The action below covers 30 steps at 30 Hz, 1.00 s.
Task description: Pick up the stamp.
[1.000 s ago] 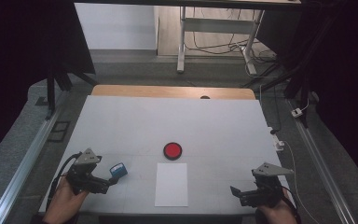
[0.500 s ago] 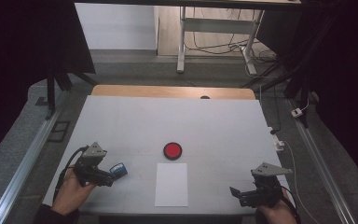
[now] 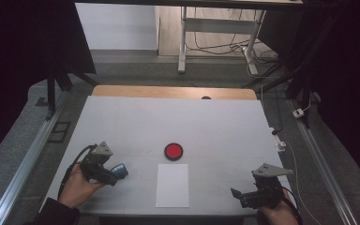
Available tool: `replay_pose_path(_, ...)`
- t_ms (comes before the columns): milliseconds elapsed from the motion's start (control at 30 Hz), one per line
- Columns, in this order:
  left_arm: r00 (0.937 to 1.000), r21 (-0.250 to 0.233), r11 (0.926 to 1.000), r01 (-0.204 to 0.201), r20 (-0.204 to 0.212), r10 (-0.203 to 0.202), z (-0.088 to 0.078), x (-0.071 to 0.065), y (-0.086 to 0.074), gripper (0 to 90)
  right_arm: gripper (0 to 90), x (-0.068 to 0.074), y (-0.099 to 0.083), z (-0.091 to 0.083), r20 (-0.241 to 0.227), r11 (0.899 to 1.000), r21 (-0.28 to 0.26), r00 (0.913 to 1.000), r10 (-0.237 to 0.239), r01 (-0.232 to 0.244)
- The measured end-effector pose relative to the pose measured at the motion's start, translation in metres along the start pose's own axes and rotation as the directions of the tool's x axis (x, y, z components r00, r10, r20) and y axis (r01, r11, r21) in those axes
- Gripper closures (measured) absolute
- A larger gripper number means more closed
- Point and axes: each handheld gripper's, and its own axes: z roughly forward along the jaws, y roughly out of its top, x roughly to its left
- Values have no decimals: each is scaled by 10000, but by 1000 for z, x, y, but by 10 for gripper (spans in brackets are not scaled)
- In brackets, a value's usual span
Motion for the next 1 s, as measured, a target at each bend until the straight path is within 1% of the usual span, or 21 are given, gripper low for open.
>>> replay_pose_path(167, 9994, 323, 9990, -301, 174, 296, 6, 0, -2, 11, 0, 1, 0, 0, 0, 10000, 21, 10000, -28, 28)
replay_pose_path(233, 9992, 413, 9984, -380, 155, 374, 7, -1, -2, 26, 0, 1, 0, 0, -2, 10000, 23, 10000, -42, 42)
replay_pose_path(300, 9990, 470, 9979, -439, 65, 436, 7, -2, -3, 34, 0, 1, 0, 0, -11, 10000, 24, 10000, -47, 47)
replay_pose_path(367, 9985, 530, 9972, -532, -53, 536, 7, -2, -3, 62, 0, 0, 0, 0, -12, 10000, 25, 10000, -51, 51)
replay_pose_path(400, 9983, 580, 9967, -576, -98, 583, 7, -3, -3, 87, 0, 0, 0, 0, -8, 10000, 43, 10000, -54, 54)
replay_pose_path(433, 9981, 593, 9964, -610, -69, 615, 7, -3, -4, 146, 0, 1, 0, 0, -21, 10000, 57, 10000, -63, 63)
replay_pose_path(467, 9979, 632, 9959, -649, -27, 652, 7, -3, -4, 146, 0, 1, 0, 0, -21, 10000, 57, 10000, -63, 63)
replay_pose_path(500, 9976, 665, 9954, -689, 8, 690, 7, -3, -4, 198, 0, 1, 0, 0, -27, 9999, 67, 10000, -77, 77)
replay_pose_path(533, 9974, 700, 9950, -718, 34, 718, 7, -3, -5, 221, 0, 1, 0, 0, -31, 9999, 74, 10000, -86, 86)
replay_pose_path(567, 9972, 719, 9946, -747, 57, 745, 7, -3, -5, 221, 0, 1, 0, 0, -31, 9999, 74, 10000, -86, 86)
replay_pose_path(667, 9962, 765, 9932, -872, 29, 872, 6, -4, -5, 300, 0, 1, 0, 1, -34, 9999, 77, 9999, -98, 98)
replay_pose_path(733, 9960, 746, 9932, -891, 40, 890, 4, -3, -5, 366, 0, 1, 0, 1, -27, 9999, 95, 9999, -107, 107)
replay_pose_path(767, 9961, 708, 9936, -882, 62, 880, 4, -3, -5, 384, 0, 1, 0, 1, -9, 9999, 112, 9999, -120, 120)
replay_pose_path(800, 9961, 714, 9936, -881, 38, 880, 4, -3, -5, 442, 0, 1, 0, 1, -7, 9999, 107, 9999, -120, 121)
replay_pose_path(833, 9959, 752, 9932, -890, -59, 897, 4, -3, -5, 442, 0, 1, 0, 1, -7, 9999, 107, 9999, -120, 121)
replay_pose_path(900, 9956, 772, 9928, -914, -115, 925, 4, -4, -5, 492, 0, 1, 0, 1, -20, 9999, 88, 9999, -117, 118)
replay_pose_path(933, 9961, 816, 9929, -863, -123, 876, 3, -4, -5, 531, 0, 1, 0, 1, -19, 9998, 93, 9999, -150, 150)
replay_pose_path(1000, 9958, 834, 9926, -886, -159, 902, 3, -4, -5, 544, 0, 2, 0, 1, -22, 9998, 99, 9999, -154, 154)
